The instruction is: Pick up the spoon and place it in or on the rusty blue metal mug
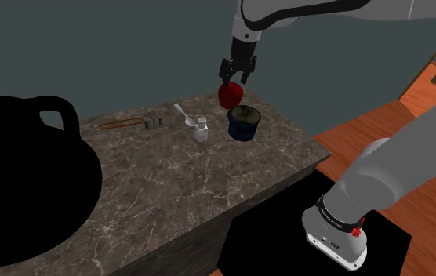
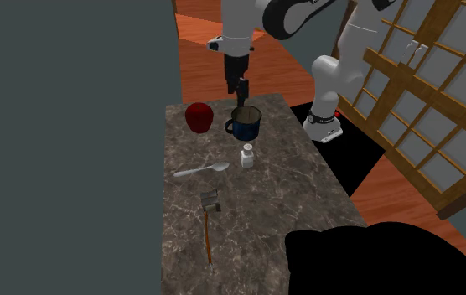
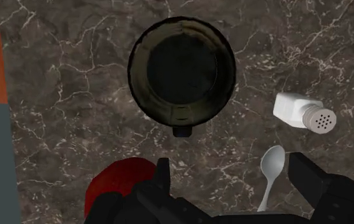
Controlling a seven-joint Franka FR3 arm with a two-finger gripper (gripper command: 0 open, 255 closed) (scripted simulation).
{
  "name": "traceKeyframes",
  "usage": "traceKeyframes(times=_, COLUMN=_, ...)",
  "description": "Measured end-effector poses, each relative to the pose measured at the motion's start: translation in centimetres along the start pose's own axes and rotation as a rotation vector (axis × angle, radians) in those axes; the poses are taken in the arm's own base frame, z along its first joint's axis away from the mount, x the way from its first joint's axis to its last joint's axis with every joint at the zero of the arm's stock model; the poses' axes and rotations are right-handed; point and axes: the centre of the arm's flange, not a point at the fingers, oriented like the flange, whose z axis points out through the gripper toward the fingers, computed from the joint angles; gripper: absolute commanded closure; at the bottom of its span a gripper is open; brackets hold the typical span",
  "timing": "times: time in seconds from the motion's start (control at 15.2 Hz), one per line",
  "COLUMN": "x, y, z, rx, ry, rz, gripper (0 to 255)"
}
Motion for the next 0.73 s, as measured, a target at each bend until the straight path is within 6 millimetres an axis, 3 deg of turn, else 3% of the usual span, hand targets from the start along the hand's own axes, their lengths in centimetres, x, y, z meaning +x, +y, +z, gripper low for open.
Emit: traceKeyframes(times=0.73, x=12.0, y=-4.4, z=8.5, rx=0.07, ry=-0.087, rz=0.083, gripper=0)
